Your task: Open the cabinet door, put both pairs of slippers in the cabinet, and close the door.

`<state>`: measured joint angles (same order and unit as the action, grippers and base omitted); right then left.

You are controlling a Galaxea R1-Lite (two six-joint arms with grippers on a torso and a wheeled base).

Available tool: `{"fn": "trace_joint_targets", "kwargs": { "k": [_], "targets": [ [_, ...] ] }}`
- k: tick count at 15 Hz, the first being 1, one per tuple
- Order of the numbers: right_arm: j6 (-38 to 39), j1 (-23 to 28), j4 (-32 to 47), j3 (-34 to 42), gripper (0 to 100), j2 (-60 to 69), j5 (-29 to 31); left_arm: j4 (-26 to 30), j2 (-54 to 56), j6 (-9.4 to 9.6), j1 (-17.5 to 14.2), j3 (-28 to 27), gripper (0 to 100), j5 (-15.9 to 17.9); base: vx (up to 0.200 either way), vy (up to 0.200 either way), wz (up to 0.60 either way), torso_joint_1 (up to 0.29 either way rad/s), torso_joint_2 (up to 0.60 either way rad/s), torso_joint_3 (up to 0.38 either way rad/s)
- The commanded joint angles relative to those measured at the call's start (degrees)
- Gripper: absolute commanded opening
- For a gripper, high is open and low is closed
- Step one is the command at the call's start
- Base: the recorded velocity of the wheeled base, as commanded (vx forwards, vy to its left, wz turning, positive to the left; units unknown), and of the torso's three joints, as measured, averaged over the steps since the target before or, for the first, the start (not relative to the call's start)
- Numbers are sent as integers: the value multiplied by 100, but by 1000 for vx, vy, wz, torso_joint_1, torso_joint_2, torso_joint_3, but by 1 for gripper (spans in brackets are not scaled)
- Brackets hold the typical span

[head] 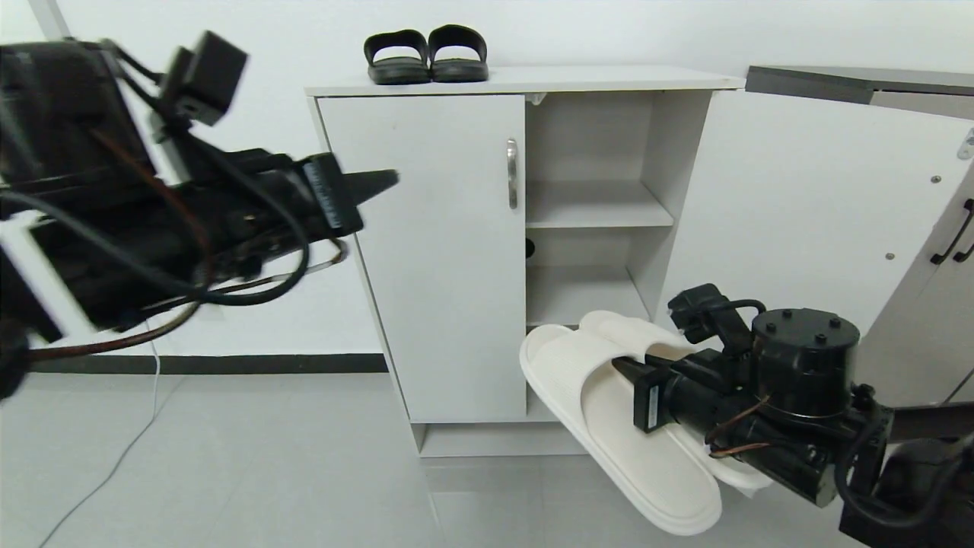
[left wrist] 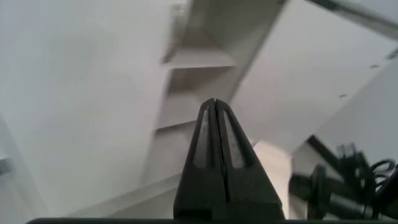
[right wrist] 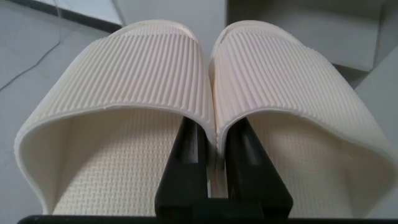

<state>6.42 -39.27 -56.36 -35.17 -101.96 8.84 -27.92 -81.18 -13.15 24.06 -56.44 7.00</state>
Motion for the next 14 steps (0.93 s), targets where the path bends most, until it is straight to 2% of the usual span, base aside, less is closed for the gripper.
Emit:
{"fn": "trace_joint_targets", "kwargs": {
  "k": [1, 2, 3, 4, 5, 6, 7, 11, 12, 14],
  "targets": [
    [43, 51, -7, -227, 0, -395, 127, 1869, 2607, 419, -508, 933, 0, -1508, 0, 0, 0, 0, 0, 0],
    [52, 42, -7, -218, 0, -386, 145, 2326, 3108, 480, -517, 1074, 0, -1939, 0, 0, 0, 0, 0, 0],
    [43, 42, -7, -218, 0, -377, 145, 2598, 3583, 656, -631, 1276, 0, -2326, 0, 0, 0, 0, 0, 0],
    [52, 42, -7, -218, 0, -377, 145, 2669, 3925, 797, -1035, 1505, 0, -2519, 0, 0, 0, 0, 0, 0],
    [43, 33, -7, -210, 0, -368, 145, 2660, 4418, 937, -1545, 1883, 0, -2598, 0, 0, 0, 0, 0, 0],
    [43, 33, -7, -210, 0, -377, 145, 2686, 4892, 981, -1826, 2217, 0, -2598, 0, 0, 0, 0, 0, 0],
    [43, 15, -7, -201, 0, -395, 145, 2695, 5261, 981, -1958, 2612, 0, -2589, 0, 0, 0, 0, 0, 0],
    [43, -64, -7, -139, 0, -412, 145, 2695, 6588, 990, -1985, 4282, 0, -2537, 0, 0, 0, 0, 0, 0],
    [34, -81, -16, -122, 0, -403, 145, 2695, 6826, 981, -1985, 4537, 0, -2537, 0, 0, 0, 0, 0, 0],
    [17, -116, -24, -104, 0, -386, 153, 2713, 7274, 981, -2178, 4967, 0, -2545, 0, 0, 0, 0, 0, 0]
  ]
}}
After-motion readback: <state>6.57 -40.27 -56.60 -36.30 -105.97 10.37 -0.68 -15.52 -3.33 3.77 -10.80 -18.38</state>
